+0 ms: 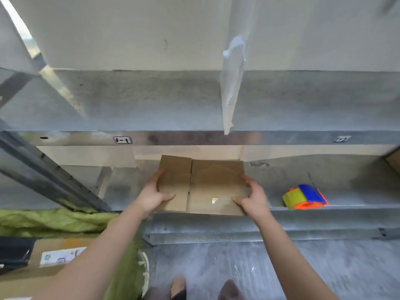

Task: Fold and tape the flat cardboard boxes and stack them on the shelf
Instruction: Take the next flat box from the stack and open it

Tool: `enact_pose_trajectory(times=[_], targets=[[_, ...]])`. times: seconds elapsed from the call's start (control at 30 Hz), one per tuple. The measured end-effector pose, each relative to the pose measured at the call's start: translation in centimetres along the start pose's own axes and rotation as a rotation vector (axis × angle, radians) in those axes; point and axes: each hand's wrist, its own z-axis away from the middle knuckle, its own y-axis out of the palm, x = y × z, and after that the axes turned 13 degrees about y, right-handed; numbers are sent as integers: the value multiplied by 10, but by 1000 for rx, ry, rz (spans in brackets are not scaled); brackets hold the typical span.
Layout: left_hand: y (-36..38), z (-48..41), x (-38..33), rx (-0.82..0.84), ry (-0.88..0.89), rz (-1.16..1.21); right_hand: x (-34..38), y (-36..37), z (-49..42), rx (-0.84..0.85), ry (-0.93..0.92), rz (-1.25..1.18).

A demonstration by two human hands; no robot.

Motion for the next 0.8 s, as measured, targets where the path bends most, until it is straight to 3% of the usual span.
enact_pose_trajectory(times=[0.17, 0.43, 0.8], targets=[[71, 15, -41, -70, 81, 58, -30, -75, 1, -92, -121, 26], [207, 48, -107, -138, 172, 132, -103, -217, -5, -75, -200, 22], [349, 9, -192, 29, 196, 264, -174, -352, -45, -312, -157, -97]])
